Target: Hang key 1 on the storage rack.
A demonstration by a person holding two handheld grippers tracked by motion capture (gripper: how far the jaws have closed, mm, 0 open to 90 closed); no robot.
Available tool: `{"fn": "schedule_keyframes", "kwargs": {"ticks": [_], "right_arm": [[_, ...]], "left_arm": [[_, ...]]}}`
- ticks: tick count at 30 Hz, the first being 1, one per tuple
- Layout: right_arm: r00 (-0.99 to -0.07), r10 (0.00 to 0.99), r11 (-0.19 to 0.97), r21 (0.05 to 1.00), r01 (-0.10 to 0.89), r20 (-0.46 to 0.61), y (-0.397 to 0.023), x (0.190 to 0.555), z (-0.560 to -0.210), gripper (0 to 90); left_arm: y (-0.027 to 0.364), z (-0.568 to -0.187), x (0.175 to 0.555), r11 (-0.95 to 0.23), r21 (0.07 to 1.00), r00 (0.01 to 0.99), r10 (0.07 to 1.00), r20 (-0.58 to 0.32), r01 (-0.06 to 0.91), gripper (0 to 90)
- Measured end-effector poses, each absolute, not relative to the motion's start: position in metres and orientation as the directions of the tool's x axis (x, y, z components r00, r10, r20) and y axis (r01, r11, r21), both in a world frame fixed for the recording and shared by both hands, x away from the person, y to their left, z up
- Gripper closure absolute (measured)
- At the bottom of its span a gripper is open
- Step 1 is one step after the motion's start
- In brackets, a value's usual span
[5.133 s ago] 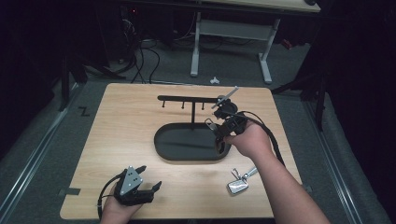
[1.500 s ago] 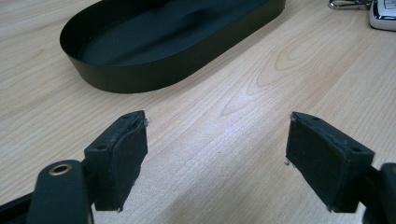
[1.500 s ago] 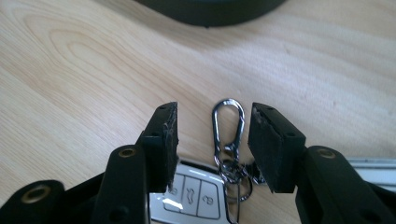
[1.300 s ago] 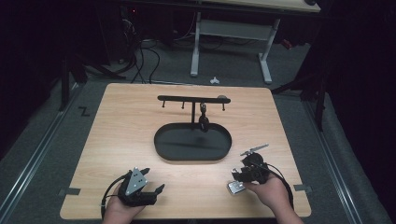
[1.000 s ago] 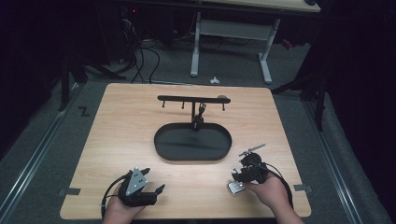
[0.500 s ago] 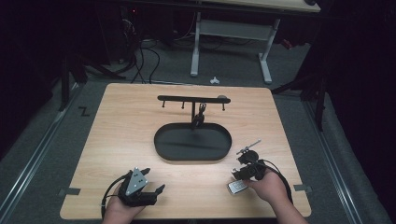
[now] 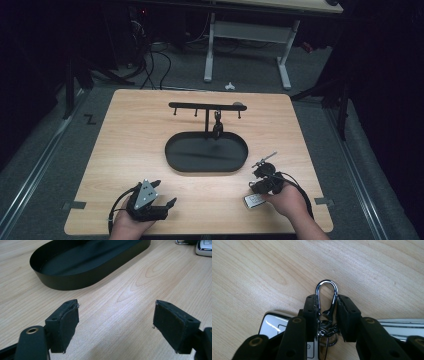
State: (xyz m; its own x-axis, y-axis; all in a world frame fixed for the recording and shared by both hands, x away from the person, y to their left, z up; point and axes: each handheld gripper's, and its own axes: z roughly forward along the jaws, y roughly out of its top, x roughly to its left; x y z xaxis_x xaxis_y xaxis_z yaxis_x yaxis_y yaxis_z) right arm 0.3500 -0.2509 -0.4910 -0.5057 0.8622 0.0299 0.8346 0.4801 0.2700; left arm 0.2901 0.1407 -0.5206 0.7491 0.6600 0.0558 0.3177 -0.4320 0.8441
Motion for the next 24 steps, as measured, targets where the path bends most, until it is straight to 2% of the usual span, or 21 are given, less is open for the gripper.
{"fn": "schedule_keyframes", "kwargs": {"ticks": [11,13,14,15,24], "right_arm": [[-0.511,0.859,0.491,0.26,0.832,0.013,-0.2481,0.3483,-0.4904,75.3],[-0.517,0.856,0.497,0.265,0.826,0.008,-0.2466,0.3475,-0.4892,78.2],[-0.521,0.854,0.501,0.264,0.824,0.006,-0.2461,0.3473,-0.488,85.1],[-0.526,0.851,0.505,0.266,0.821,0.008,-0.2456,0.3471,-0.4868,86.5],[-0.537,0.844,0.516,0.262,0.815,0.01,-0.2442,0.3459,-0.489,86.0]], "left_arm": [[0.1408,-0.5204,0.2903,-0.433,0.844,0.751,0.658,0.057,0.316,21.1],[0.1408,-0.5203,0.2903,-0.434,0.844,0.751,0.658,0.057,0.316,21.2],[0.1407,-0.5203,0.2902,-0.434,0.844,0.751,0.658,0.057,0.316,21.2],[0.1405,-0.5203,0.2902,-0.433,0.844,0.75,0.658,0.058,0.315,21.2],[0.1403,-0.5203,0.29,-0.435,0.843,0.751,0.657,0.058,0.316,21.1]]}}
